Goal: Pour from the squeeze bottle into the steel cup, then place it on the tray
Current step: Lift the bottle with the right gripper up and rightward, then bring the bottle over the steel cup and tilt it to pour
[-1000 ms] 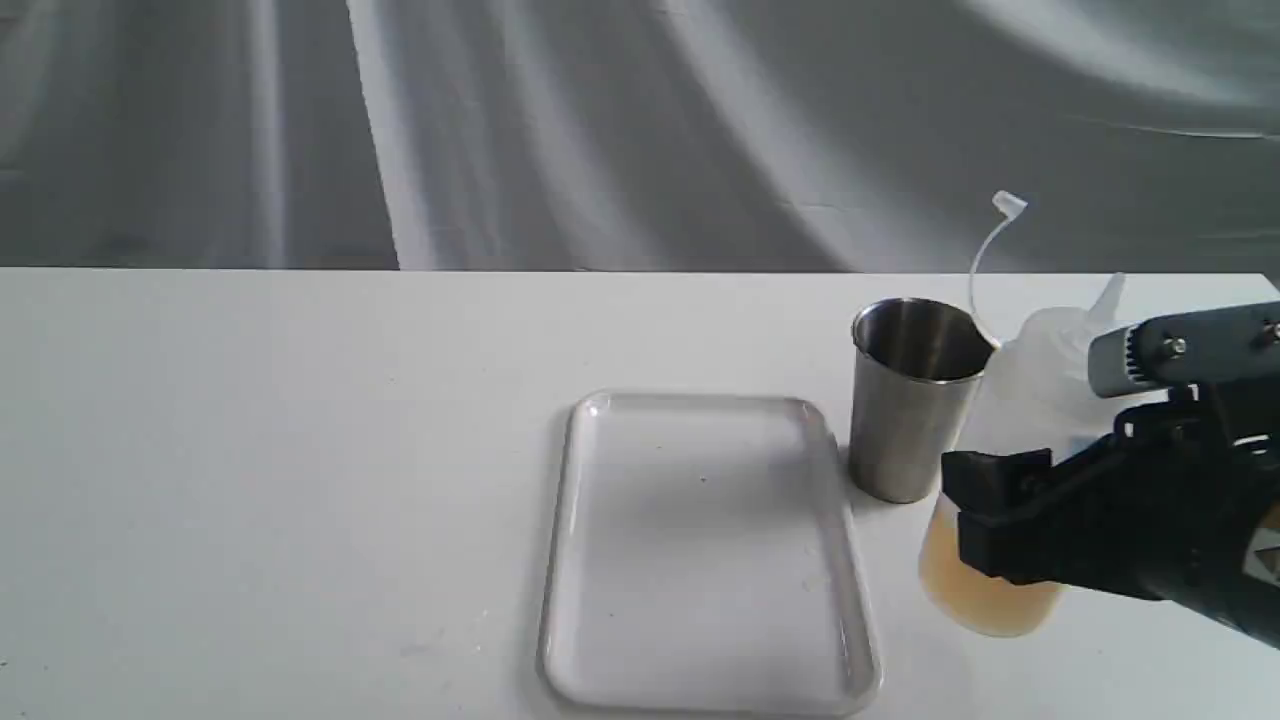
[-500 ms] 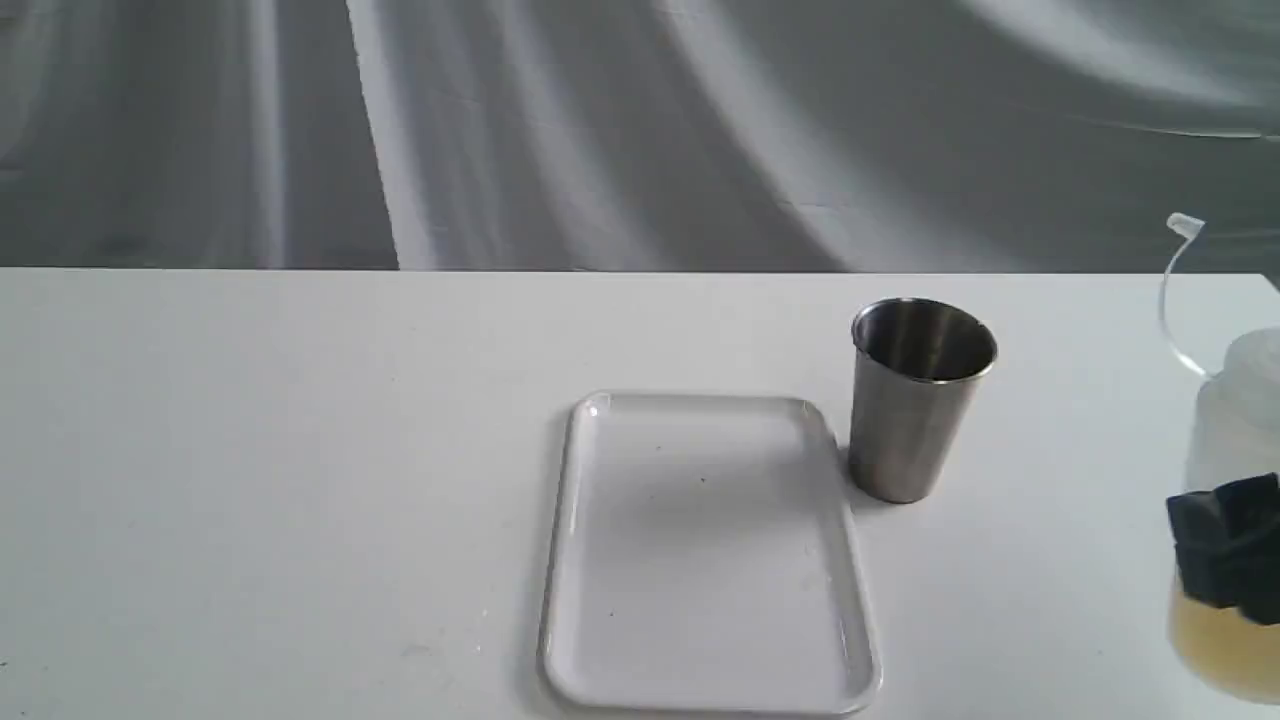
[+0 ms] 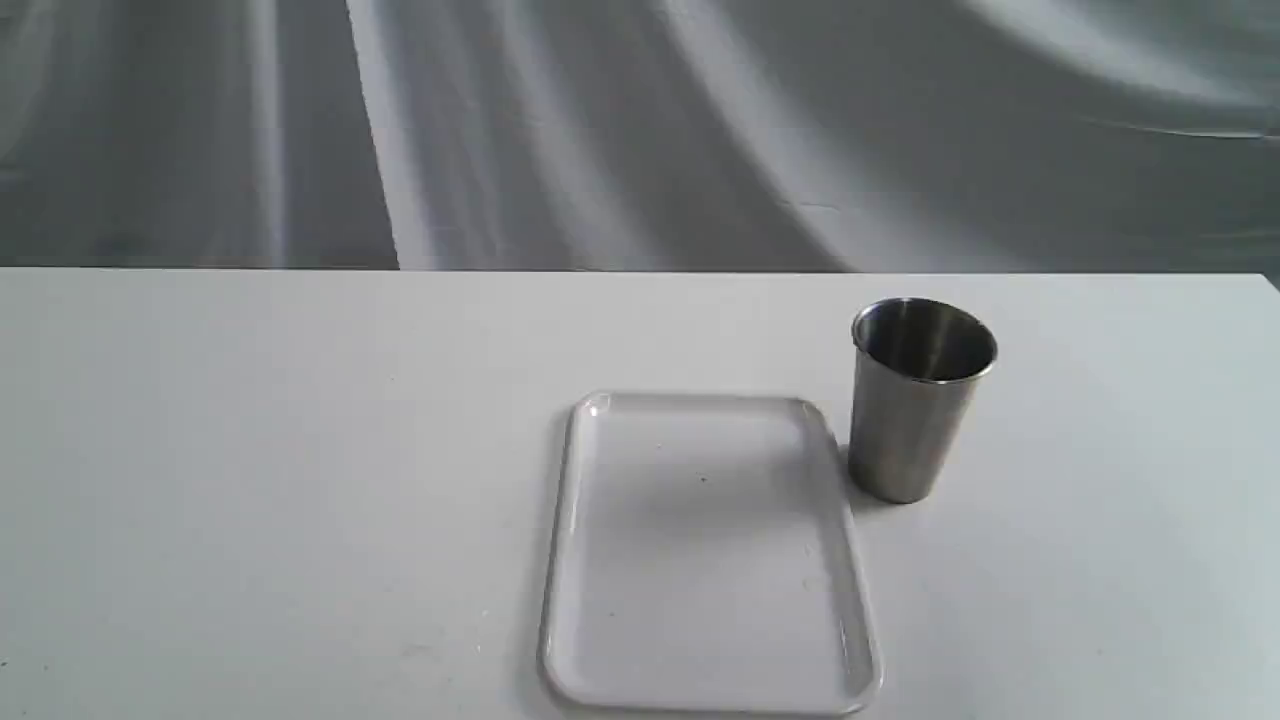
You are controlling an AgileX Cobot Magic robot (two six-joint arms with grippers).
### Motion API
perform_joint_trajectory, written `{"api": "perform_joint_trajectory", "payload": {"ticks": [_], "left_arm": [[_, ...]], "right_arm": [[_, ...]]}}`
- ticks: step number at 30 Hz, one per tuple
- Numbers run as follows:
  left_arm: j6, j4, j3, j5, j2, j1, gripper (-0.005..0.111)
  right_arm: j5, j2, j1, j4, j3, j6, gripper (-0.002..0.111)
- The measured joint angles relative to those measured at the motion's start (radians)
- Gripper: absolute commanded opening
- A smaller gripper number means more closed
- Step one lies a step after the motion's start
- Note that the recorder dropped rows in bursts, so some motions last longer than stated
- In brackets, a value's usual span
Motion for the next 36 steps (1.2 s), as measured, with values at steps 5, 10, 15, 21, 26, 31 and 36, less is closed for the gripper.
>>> {"api": "perform_joint_trajectory", "payload": {"ticks": [5,10,15,21,26,31,36], "left_arm": [[0.000,0.000,0.000,0.000,0.000,0.000,0.000],[0.000,0.000,0.000,0.000,0.000,0.000,0.000],[0.000,0.000,0.000,0.000,0.000,0.000,0.000],[0.000,0.000,0.000,0.000,0.000,0.000,0.000],[0.000,0.000,0.000,0.000,0.000,0.000,0.000],[0.000,0.000,0.000,0.000,0.000,0.000,0.000],[0.000,0.000,0.000,0.000,0.000,0.000,0.000]], "right_arm": [[0.076,0.095,0.034,-0.263,-0.040,0.109,0.008],[0.078,0.167,0.107,-0.449,-0.049,0.206,0.008],[0.070,0.272,0.150,-0.599,-0.049,0.316,0.008],[0.076,0.360,0.155,-0.695,-0.049,0.375,0.008],[0.076,0.396,0.160,-0.769,-0.049,0.394,0.008],[0.156,0.422,0.202,-0.854,-0.049,0.431,0.008],[0.202,0.473,0.255,-0.861,-0.051,0.434,0.008]]}}
